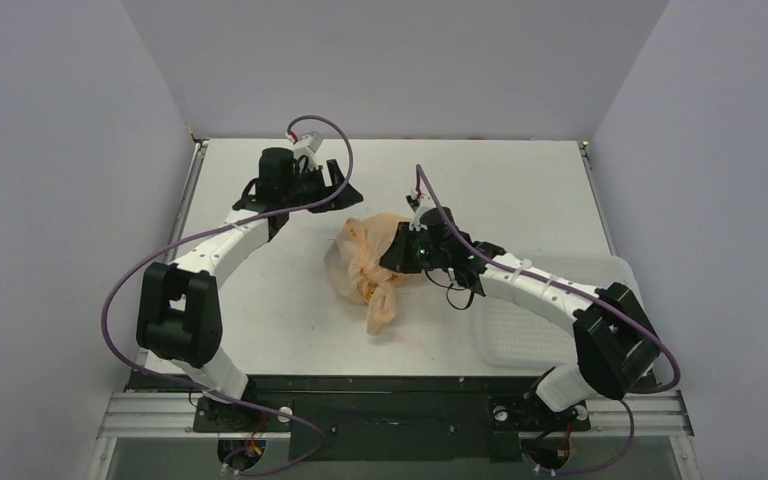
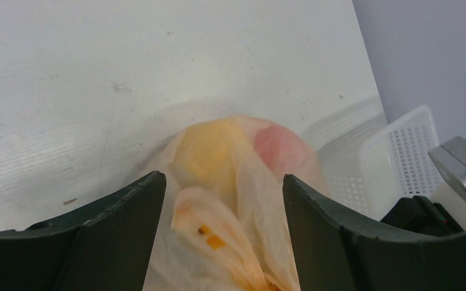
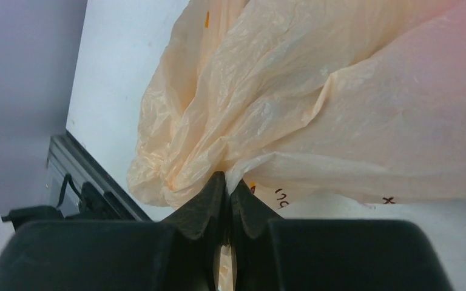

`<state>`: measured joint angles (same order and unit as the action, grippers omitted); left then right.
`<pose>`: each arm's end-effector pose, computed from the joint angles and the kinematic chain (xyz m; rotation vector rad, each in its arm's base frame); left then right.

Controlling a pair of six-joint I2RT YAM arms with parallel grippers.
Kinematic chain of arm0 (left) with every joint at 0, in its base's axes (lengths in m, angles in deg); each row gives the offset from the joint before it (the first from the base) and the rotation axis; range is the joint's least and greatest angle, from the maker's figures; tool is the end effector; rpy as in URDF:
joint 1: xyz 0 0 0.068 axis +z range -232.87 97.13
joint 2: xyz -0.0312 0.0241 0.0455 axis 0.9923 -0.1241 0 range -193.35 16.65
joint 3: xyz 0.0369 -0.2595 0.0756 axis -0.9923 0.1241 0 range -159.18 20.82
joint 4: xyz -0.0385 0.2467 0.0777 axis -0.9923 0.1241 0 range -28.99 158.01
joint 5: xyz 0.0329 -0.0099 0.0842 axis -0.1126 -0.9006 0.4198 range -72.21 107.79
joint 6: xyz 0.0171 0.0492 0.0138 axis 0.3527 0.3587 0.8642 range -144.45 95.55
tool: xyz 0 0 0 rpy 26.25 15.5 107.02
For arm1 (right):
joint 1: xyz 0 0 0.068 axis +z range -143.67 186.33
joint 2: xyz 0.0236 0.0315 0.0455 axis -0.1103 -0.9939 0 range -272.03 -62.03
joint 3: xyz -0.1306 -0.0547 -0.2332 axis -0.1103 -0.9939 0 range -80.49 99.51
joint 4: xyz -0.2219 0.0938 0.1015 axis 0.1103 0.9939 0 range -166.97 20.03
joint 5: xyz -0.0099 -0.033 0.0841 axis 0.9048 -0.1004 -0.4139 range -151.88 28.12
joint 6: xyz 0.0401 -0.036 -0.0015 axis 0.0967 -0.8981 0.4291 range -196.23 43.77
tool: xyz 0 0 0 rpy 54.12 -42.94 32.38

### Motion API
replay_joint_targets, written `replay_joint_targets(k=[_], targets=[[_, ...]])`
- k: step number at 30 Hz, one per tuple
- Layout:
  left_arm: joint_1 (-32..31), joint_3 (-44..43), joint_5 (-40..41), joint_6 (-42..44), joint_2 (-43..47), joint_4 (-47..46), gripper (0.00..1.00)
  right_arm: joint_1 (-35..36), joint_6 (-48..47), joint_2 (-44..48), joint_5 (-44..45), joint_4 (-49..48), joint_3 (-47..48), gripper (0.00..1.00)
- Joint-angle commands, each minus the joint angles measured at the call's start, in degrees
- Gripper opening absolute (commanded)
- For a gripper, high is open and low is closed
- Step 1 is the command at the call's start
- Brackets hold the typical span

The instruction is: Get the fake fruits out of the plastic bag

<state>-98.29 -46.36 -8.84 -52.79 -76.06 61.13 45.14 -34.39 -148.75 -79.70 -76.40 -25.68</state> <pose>0.3572 -0.1150 0.2800 0.0736 2.0972 -0.9424 0.2545 0.2187 0.2405 -0.1387 2.3331 1.1053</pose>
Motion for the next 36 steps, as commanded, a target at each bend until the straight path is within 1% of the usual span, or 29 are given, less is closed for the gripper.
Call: replay_joint_targets(k=[1, 2, 5, 8, 9, 10, 11, 12, 13, 14, 15, 16, 17, 20, 21, 22, 23, 24, 25, 26, 27, 29, 30, 31, 32, 33, 34, 35, 36], targets=[[-1.5, -6.2, -4.8, -1.8, -2.0, 7.5, 0.67, 3.4, -5.8, 4.4, 5.0, 11.7, 2.4, 0.05], [-1.9, -5.8, -5.2, -2.8, -1.9, 7.4, 0.66, 3.8, -6.4, 5.6, 5.5, 12.9, 2.5, 0.05], [-2.3, -4.0, -5.5, -4.3, 0.2, 4.4, 0.65, 4.8, -8.6, 8.8, 9.1, 15.8, 0.7, 0.13], [-2.4, -3.8, -3.9, -1.8, 2.5, 6.1, 0.65, 5.1, -9.3, 11.4, 13.0, 16.3, -1.0, 0.16], [-2.5, -4.2, -2.0, 0.4, 4.1, 6.9, 0.66, 5.3, -9.1, 13.0, 14.4, 16.0, -2.7, 0.2], [-2.5, -4.5, -1.1, 1.5, 4.8, 8.2, 0.66, 6.3, -8.3, 13.9, 18.3, 14.9, -3.9, 0.24], [-2.5, -5.0, 0.2, 3.5, 6.3, 8.6, 0.67, 6.9, -8.1, 16.0, 20.4, 14.2, -6.1, 0.36], [-2.4, -5.2, 0.6, 4.2, 6.9, 9.3, 0.68, 8.0, -8.1, 17.0, 23.7, 12.8, -7.1, 0.42], [-2.2, -5.4, 0.8, 5.7, 8.1, 9.5, 0.69, 8.6, -7.9, 18.2, 25.3, 12.8, -8.2, 0.51], [-2.2, -5.3, 0.8, 6.5, 8.7, 9.7, 0.7, 9.9, -7.7, 18.7, 28.8, 13.2, -8.6, 0.54], [-2.2, -5.1, 1.1, 7.9, 9.9, 9.8, 0.72, 10.6, -7.8, 19.5, 30.4, 13.3, -8.8, 0.58], [-2.2, -5.0, 1.3, 8.6, 10.8, 10.0, 0.72, 12.0, -8.3, 19.9, 32.5, 13.0, -9.3, 0.6], [-2.4, -4.9, 1.8, 9.9, 11.1, 10.2, 0.74, 12.6, -8.8, 20.1, 32.7, 12.6, -9.5, 0.62], [-3.9, -5.1, 3.5, 13.2, 12.3, 12.4, 0.74, 14.9, -10.3, 19.0, 32.3, 11.5, -9.6, 0.65], [-4.5, -5.0, 5.7, 15.2, 12.5, 13.5, 0.75, 15.3, -9.4, 18.3, 32.0, 10.9, -9.9, 0.65], [-6.8, -4.7, 7.1, 16.4, 13.0, 14.3, 0.76, 15.5, -8.5, 18.2, 31.6, 9.1, -10.9, 0.66], [-8.5, -4.6, 12.1, 19.4, 13.2, 16.5, 0.76, 15.6, -6.5, 18.0, 31.4, 8.3, -11.4, 0.67], [-12.8, -4.4, 19.9, 20.7, 13.9, 17.3, 0.77, 15.6, -5.7, 18.2, 31.1, 6.9, -12.1, 0.69], [-14.8, -3.5, 23.7, 22.1, 14.4, 18.3, 0.78, 15.6, -4.7, 18.6, 30.4, 6.3, -12.3, 0.7], [-18.0, -1.8, 28.0, 21.8, 15.4, 18.8, 0.78, 15.6, -4.4, 18.9, 30.3, 6.2, -12.2, 0.71], [-19.0, -0.6, 28.5, 19.1, 16.1, 18.7, 0.78, 15.6, -4.0, 19.6, 30.5, 6.4, -12.0, 0.71], [-20.7, 4.6, 28.6, 12.4, 19.4, 16.7, 0.79, 15.3, -4.0, 20.8, 30.7, 7.5, -11.5, 0.71], [-22.1, 8.5, 30.0, 7.5, 22.3, 15.8, 0.79, 15.1, -4.2, 21.6, 30.6, 7.6, -11.5, 0.71], [-23.1, 10.5, 30.8, 5.4, 23.8, 13.7, 0.79, 14.7, -4.6, 22.1, 30.0, 7.6, -11.6, 0.72], [-25.1, 14.3, 32.3, 1.3, 26.7, 12.8, 0.79, 14.4, -4.7, 23.1, 29.7, 7.4, -12.0, 0.71], [-26.1, 15.9, 33.2, -0.5, 28.0, 10.6, 0.79, 13.4, -4.5, 23.7, 28.3, 6.7, -12.4, 0.71], [-28.3, 18.7, 35.0, -4.1, 30.5, 9.8, 0.79, 12.7, -4.3, 25.0, 27.3, 6.1, -13.6, 0.71], [-29.4, 19.7, 36.1, -5.5, 31.4, 8.6, 0.79, 11.2, -3.7, 25.7, 25.1, 4.9, -15.0, 0.7], [-31.7, 21.5, 38.6, -7.9, 33.2, 8.1, 0.79, 10.3, -3.5, 26.9, 23.7, 4.4, -15.7, 0.68]])
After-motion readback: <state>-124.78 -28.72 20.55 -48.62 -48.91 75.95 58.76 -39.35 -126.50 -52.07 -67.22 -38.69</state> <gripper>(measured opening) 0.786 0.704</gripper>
